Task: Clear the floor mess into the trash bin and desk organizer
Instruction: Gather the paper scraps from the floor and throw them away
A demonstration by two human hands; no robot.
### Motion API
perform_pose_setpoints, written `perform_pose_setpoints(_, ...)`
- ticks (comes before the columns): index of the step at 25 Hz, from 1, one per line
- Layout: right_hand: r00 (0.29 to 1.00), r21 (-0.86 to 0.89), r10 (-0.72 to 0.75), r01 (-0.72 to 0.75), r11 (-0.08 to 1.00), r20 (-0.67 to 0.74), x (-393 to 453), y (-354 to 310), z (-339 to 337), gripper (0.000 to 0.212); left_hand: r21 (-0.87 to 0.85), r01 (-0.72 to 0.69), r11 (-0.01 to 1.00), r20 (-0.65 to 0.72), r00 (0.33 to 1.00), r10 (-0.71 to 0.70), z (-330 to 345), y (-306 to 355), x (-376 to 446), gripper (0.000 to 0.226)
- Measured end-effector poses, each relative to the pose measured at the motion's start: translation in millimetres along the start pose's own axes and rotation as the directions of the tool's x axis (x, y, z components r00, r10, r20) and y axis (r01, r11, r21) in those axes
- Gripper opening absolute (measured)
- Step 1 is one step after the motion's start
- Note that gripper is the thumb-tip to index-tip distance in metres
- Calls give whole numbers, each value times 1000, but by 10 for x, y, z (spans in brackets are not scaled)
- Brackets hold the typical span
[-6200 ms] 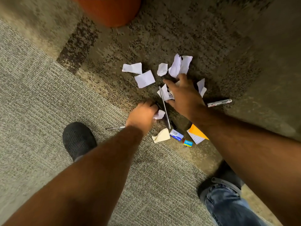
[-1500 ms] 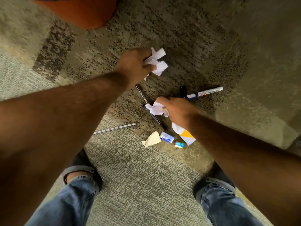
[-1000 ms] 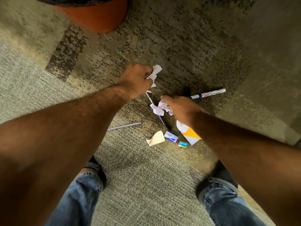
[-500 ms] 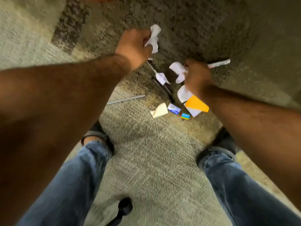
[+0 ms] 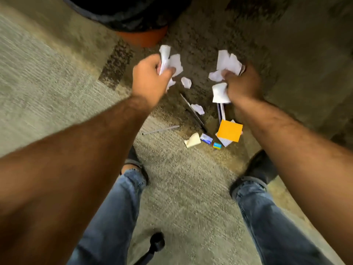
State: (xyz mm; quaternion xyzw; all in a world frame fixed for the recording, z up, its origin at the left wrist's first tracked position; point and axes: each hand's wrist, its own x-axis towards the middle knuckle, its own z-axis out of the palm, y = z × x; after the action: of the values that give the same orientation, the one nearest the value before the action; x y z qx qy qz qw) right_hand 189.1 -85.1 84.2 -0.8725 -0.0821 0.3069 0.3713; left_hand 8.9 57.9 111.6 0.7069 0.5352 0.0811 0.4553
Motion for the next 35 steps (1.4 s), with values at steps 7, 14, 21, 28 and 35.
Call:
perform_pose_setpoints(7, 981, 371, 53, -121, 921, 189, -55, -1295, 415, 15, -268, 43, 963, -223, 969, -105, -652, 197, 295, 51)
perform_pose_setpoints(14, 954, 219, -277, 247, 944, 117, 344, -2449, 1052, 15, 5, -67, 998, -401, 914, 63, -1239, 537, 1400, 45)
perform_pose_setpoints(21, 859, 8, 29, -39, 999, 511, 929, -3028, 1520, 40, 155, 278, 948, -115, 958, -262, -1463, 522, 2191, 63)
perform_pose_setpoints(28, 853, 110, 54, -130, 985, 520, 932, -3153, 1096, 61, 101, 69, 993, -88, 994, -60, -1552, 338, 1917, 31)
perform_pose_setpoints(35, 915, 90, -97, 67, 994, 391, 110, -2277, 65, 20, -38, -63, 997, -64, 996, 61, -1177, 696, 972, 32)
